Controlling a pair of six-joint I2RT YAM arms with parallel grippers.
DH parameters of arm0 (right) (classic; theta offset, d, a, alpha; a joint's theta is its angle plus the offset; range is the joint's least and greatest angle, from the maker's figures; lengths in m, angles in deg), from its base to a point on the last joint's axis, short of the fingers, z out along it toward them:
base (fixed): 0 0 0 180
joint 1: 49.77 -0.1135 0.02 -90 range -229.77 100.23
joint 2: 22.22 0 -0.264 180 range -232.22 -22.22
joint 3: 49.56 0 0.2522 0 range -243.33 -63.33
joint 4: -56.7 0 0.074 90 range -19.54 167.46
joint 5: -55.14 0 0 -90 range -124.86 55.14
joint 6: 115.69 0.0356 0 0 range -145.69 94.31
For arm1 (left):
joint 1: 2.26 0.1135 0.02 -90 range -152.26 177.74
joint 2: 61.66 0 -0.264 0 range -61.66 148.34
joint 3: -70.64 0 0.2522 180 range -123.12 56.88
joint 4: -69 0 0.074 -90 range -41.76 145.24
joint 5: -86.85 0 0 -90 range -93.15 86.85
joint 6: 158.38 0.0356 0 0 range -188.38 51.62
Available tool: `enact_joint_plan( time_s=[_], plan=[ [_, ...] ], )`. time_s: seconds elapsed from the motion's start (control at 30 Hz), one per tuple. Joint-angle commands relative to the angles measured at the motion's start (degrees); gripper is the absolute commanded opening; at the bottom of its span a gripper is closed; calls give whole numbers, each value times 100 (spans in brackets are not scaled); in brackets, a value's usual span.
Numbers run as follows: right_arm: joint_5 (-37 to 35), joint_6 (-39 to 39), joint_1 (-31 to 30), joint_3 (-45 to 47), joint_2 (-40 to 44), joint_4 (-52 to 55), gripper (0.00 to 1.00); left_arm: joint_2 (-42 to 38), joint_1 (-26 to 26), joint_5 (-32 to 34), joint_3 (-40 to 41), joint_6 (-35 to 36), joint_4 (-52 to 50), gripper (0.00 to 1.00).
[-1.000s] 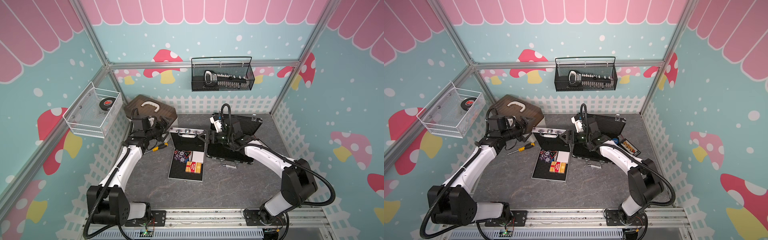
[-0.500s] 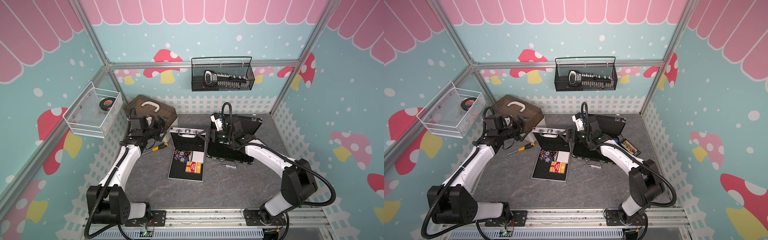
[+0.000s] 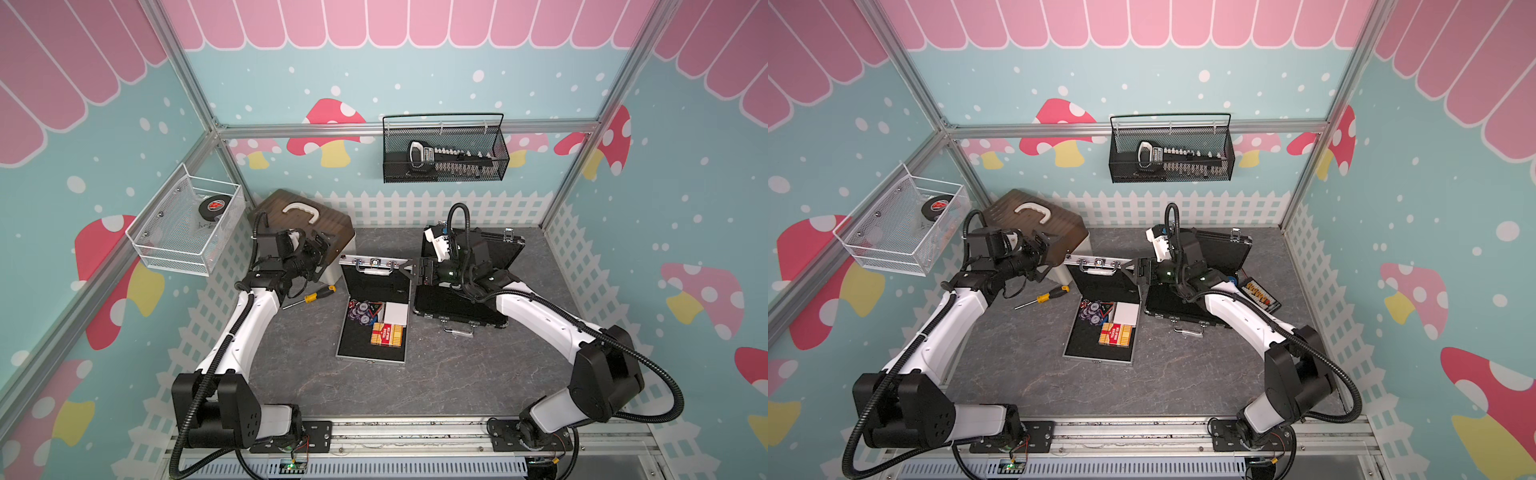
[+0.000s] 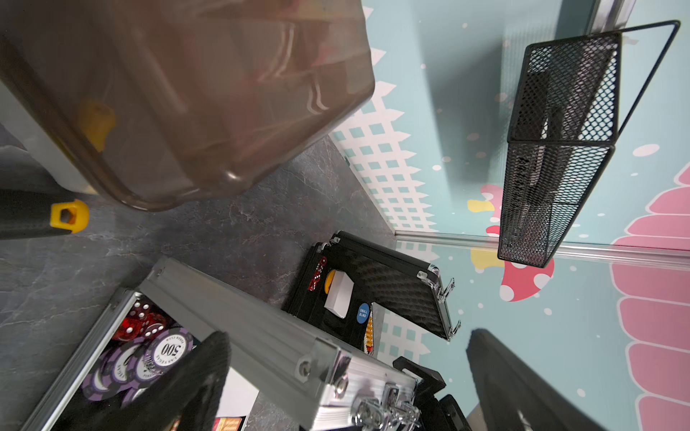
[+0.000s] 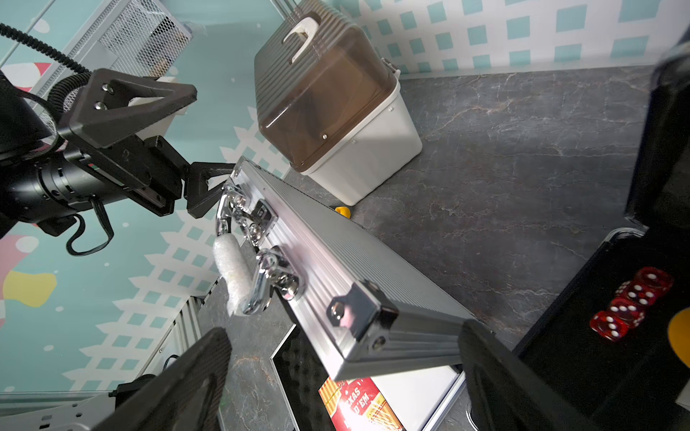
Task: Open the poker set cases
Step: Open the case lid on the poker set case.
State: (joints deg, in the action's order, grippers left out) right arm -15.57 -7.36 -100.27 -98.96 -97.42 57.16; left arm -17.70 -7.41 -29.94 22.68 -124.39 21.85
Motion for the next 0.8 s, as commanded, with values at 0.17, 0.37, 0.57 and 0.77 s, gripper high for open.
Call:
enact_joint_plan(
  time_s=[0.17,0.37,0.57,0.77],
  plan=[
    [811,172,1,-735,6,-531,57,493,-226,-820,-1071,-270,584,90],
    [1023,428,332,-1118,-132,-492,57,1028,-245,-907,-1647,-300,782,90],
    [1377,850,743,-1484,-392,-472,56,1457,-256,-940,-1992,-474,1086,90],
    [1464,982,1034,-1941,-619,61,56,1924,-255,-943,-2415,-531,1131,90]
  ],
)
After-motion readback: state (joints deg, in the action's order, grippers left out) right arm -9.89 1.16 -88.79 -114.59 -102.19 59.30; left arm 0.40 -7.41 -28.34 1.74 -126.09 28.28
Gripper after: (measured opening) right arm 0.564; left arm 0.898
